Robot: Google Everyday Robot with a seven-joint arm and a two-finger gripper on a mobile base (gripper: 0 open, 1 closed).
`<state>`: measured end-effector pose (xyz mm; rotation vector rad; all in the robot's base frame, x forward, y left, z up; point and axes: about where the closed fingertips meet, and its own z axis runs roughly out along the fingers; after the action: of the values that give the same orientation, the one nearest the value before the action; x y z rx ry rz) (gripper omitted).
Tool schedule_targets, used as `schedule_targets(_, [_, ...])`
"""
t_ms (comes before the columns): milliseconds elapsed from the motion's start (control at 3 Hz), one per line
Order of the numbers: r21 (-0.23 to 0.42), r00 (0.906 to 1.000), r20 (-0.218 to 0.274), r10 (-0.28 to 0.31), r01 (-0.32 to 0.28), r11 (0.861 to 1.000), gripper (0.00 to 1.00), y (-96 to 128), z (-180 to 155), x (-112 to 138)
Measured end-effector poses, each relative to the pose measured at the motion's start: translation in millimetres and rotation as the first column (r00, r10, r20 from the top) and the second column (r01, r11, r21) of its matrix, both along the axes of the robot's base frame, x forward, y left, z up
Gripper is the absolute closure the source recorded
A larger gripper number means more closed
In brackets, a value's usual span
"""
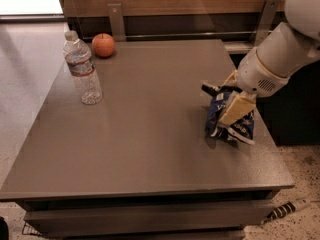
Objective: Move blue chip bag near apple
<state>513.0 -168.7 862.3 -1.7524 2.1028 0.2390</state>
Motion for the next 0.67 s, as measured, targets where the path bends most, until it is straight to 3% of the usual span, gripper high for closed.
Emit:
schedule_targets(333, [0.053,0.9922,0.12,0.033,-0.04,0.998,1.0,-13.9,64.2,40.2])
schedule_targets(667, [0.123,0.9785,0.201,0.046,-0.072,0.99,1.0,-15.3,105.8,74.0])
